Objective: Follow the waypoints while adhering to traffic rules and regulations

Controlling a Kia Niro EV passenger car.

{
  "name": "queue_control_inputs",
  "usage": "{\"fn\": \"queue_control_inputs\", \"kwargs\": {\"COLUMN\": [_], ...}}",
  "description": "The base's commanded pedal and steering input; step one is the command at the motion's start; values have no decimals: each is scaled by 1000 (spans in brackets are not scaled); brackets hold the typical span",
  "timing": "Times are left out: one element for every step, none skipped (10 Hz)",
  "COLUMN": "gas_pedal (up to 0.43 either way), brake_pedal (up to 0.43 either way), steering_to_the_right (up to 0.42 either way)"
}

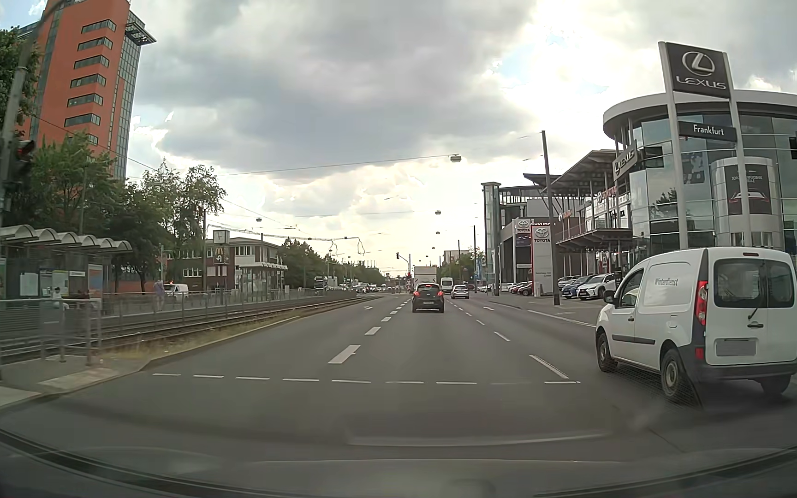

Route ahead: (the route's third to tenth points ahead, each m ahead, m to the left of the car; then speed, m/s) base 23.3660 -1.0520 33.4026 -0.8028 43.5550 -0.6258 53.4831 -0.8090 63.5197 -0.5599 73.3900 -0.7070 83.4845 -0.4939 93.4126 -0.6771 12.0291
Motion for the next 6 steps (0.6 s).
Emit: {"fn": "queue_control_inputs", "kwargs": {"gas_pedal": [0,0,0,0,0,0], "brake_pedal": [30,30,30,30,30,30], "steering_to_the_right": [1,1,1,0,0,0]}}
